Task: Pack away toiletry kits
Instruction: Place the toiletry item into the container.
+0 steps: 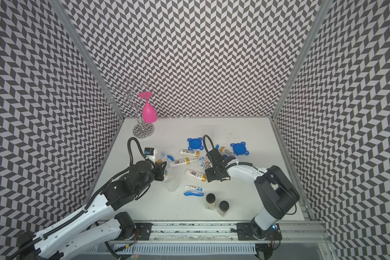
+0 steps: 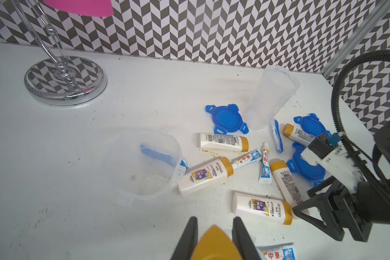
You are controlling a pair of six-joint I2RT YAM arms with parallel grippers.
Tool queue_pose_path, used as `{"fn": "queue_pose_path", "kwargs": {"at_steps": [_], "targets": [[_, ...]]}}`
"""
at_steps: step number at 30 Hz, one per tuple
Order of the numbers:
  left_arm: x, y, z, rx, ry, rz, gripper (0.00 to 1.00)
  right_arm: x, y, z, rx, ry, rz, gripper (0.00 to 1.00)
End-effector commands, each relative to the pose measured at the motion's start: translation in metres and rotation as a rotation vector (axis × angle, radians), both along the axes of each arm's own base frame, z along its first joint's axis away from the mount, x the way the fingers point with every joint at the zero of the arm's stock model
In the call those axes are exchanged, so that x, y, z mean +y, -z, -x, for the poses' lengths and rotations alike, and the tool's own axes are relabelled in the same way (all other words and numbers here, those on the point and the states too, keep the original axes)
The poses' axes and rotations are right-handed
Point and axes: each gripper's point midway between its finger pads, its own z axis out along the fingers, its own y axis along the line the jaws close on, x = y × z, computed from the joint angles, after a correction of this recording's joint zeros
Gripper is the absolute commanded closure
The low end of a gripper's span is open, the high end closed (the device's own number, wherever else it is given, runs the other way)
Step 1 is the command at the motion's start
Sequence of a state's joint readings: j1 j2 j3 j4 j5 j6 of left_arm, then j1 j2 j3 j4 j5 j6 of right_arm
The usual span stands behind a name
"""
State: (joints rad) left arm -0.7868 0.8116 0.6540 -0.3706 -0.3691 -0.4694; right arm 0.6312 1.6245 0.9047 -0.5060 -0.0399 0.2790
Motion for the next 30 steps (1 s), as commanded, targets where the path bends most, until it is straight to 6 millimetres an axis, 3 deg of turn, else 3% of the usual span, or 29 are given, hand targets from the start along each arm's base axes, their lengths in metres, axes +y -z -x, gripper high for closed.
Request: {"fn": "queue_pose_path", "kwargs": {"at_steps": [1, 7, 16, 20, 25, 30], "targets": [[-0.003, 0.004, 0.002, 0.000, -0.007, 0.019, 1.00, -0.003, 0.010, -0.009, -0.025, 0.011, 0.016, 0.33], [0.000, 0.017, 0.005, 0.016, -0.018, -0.029, 0.85, -0.011, 0.018, -0.012, -0.032, 0.020, 0.055, 0.39], [-0.007, 0.020, 0.011, 0.017, 0.004, -0.046, 0.68, -0.011, 0.021, -0.024, -0.063, 0.004, 0.097, 0.40], [-0.008, 0.020, 0.013, 0.025, 0.000, -0.046, 0.63, -0.013, 0.027, -0.023, -0.064, 0.001, 0.105, 0.53], [-0.006, 0.013, 0.015, 0.019, 0.000, -0.028, 0.55, -0.011, 0.025, -0.023, -0.075, -0.011, 0.090, 0.75], [-0.018, -0.025, 0.016, 0.006, 0.046, 0.020, 0.30, -0.003, -0.002, -0.027, -0.154, -0.036, 0.014, 0.88]]}}
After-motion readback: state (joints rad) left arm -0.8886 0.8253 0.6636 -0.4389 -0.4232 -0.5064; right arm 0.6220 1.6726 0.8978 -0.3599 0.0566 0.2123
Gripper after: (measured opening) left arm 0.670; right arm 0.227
